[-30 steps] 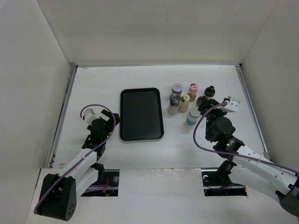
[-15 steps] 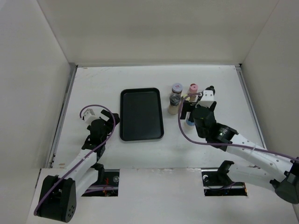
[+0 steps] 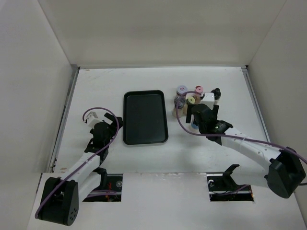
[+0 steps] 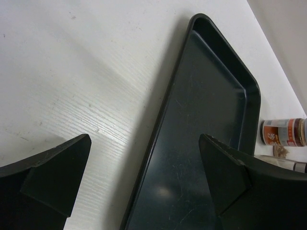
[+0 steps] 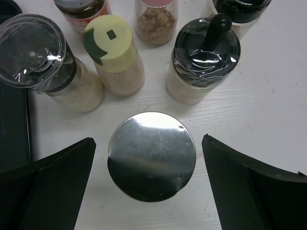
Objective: Organize the condiment bottles
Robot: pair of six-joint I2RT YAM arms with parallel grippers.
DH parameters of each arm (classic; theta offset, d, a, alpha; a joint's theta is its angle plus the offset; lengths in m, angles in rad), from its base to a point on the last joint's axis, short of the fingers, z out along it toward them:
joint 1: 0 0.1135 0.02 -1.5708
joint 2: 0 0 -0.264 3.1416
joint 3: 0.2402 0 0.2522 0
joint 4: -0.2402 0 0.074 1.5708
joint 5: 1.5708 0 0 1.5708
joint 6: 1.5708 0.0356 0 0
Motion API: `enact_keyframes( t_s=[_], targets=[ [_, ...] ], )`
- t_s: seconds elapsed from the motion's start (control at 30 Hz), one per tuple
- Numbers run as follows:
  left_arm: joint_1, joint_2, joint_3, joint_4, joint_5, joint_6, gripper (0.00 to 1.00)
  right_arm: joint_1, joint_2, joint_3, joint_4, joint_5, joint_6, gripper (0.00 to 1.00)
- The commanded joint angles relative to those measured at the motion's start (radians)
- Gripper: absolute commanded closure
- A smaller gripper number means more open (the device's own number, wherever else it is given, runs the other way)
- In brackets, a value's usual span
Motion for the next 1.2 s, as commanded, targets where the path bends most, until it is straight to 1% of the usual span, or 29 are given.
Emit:
enact_keyframes(
  t_s=[0.0,0.03,0.13,0.17,0.27,0.33,0.37,0.43,0.57,0.63,0.7,0.8,0.9,1.07,1.17],
  targets=[
    [0.008,-0.022,-0.009,0.056,0.003,-0.008,0.00,-0.017,0.018,0.021,0.089,-0.025,0.023,0.00],
    [0.008,-0.020,-0.009,0.056,-0.002,-0.008,0.00,-0.025,0.026,0.015,0.095,-0.025,0.029,0.01],
    [0.008,-0.002,-0.006,0.056,0.009,-0.008,0.00,-0.033,0.038,-0.004,0.136,-0.027,0.034,0.10],
    [0.008,-0.002,-0.006,0.056,0.013,-0.009,0.00,-0.033,0.041,-0.008,0.156,-0.022,0.028,0.16],
    [0.008,-0.002,-0.008,0.065,0.001,-0.011,0.00,-0.027,0.038,-0.010,0.181,-0.007,0.012,0.36],
    [0.008,0.010,-0.008,0.073,0.010,-0.011,0.00,-0.019,0.021,-0.004,0.187,0.014,0.002,0.46],
    [0.008,0.009,-0.008,0.067,0.016,-0.011,0.00,-0.005,0.015,0.008,0.178,0.014,-0.010,0.50],
    [0.008,-0.009,-0.011,0.070,0.012,-0.011,0.00,0.038,-0.009,0.042,0.149,0.028,-0.040,0.54],
    [0.018,-0.029,-0.018,0.061,-0.005,-0.015,0.00,0.122,-0.060,0.119,0.109,0.025,-0.060,0.57],
    [0.041,-0.057,-0.028,0.047,0.003,-0.031,0.00,0.174,-0.045,0.149,0.157,-0.007,-0.072,0.57],
    [0.064,-0.088,-0.041,0.038,-0.006,-0.050,0.00,0.214,0.007,0.182,0.236,-0.063,-0.084,0.56],
    [0.084,-0.098,-0.052,0.036,0.006,-0.061,0.00,0.246,0.150,0.276,0.320,-0.139,-0.098,0.56],
    [0.090,-0.108,-0.054,0.018,0.026,-0.064,0.00,0.246,0.350,0.425,0.397,-0.199,-0.145,0.56],
    [0.090,-0.082,-0.051,0.019,0.033,-0.063,0.00,0.217,0.660,0.750,0.412,-0.266,-0.190,0.57],
    [0.086,-0.079,-0.054,0.028,0.030,-0.060,0.00,0.202,0.817,0.930,0.414,-0.303,-0.207,0.56]
  ],
)
